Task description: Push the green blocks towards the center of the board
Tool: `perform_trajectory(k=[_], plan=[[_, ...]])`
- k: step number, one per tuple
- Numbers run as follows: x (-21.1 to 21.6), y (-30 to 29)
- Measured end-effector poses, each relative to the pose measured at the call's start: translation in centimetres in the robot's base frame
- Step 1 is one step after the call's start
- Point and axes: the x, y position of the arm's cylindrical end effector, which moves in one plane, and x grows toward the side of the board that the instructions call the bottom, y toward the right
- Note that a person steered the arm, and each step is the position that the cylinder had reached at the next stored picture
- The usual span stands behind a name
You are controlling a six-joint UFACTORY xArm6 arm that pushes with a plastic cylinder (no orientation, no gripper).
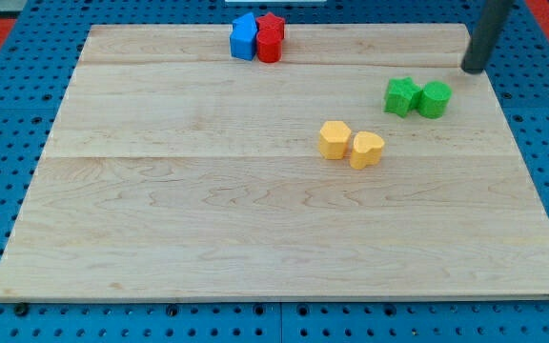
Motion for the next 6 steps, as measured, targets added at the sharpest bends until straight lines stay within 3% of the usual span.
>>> perform_trajectory(k=[1, 3, 6], plan=[[3.6, -1.0], [2.6, -7.4], [1.4, -22.4]])
